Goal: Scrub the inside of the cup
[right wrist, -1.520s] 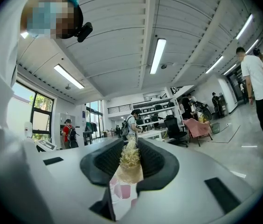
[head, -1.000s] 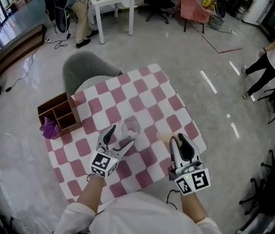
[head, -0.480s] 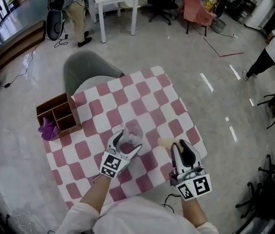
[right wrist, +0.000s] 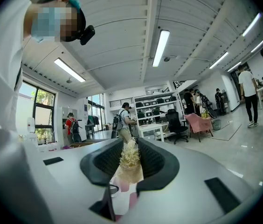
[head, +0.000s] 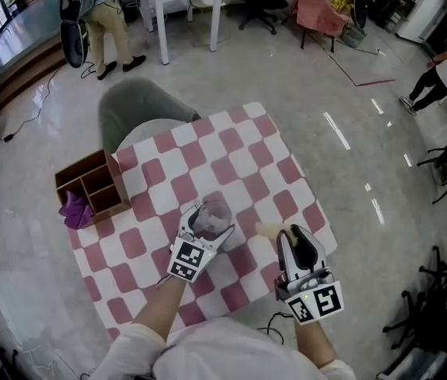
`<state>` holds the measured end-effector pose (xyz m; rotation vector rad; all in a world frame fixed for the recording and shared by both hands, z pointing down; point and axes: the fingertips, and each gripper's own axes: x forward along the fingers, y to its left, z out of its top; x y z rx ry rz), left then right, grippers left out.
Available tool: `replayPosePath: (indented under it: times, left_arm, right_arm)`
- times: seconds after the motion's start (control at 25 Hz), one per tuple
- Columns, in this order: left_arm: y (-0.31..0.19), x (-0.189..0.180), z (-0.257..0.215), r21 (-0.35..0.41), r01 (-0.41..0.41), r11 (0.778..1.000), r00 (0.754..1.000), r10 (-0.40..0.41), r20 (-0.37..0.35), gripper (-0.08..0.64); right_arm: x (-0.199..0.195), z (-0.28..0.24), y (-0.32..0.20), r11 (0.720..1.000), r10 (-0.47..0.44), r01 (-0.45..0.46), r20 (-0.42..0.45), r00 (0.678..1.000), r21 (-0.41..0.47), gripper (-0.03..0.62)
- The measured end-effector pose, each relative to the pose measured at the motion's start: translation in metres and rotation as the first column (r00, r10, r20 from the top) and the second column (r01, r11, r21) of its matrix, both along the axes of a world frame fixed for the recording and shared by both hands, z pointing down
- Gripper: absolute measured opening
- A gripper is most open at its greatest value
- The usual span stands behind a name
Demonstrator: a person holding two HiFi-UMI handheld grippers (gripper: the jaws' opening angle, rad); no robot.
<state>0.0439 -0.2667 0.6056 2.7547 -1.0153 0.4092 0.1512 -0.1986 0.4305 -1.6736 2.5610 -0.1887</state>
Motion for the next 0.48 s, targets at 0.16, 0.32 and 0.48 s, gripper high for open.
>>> replayPosePath:
  times: [0.16, 0.32, 0.48]
  left_arm:
    - [0.0004, 0.0015, -0.0002, -0.004, -0.008, 1.000, 1.000, 0.008, -0.002, 0.377]
    - [0.0004, 0.0012, 0.0003, -0.005, -0.016, 1.000, 1.000, 0.016, -0.005, 0.377]
    - [0.0005, -0.0005, 0.0007, -0.011, -0.027, 1.000, 1.000, 0.027, -0.005, 0.377]
  right_arm:
    - [0.0018, 0.0000, 0.0008, 1.000, 0.006, -0.006, 0.001, 1.000, -0.002, 0.100]
    - [0.0006, -0.0014, 0.0007, 1.000, 0.005, -0.005, 0.000, 1.000, 0.000, 0.100]
    - [-0.0036, -0.0081, 0.0008, 1.000, -0.006, 0.006, -0.007, 1.000, 0.014, 0.100]
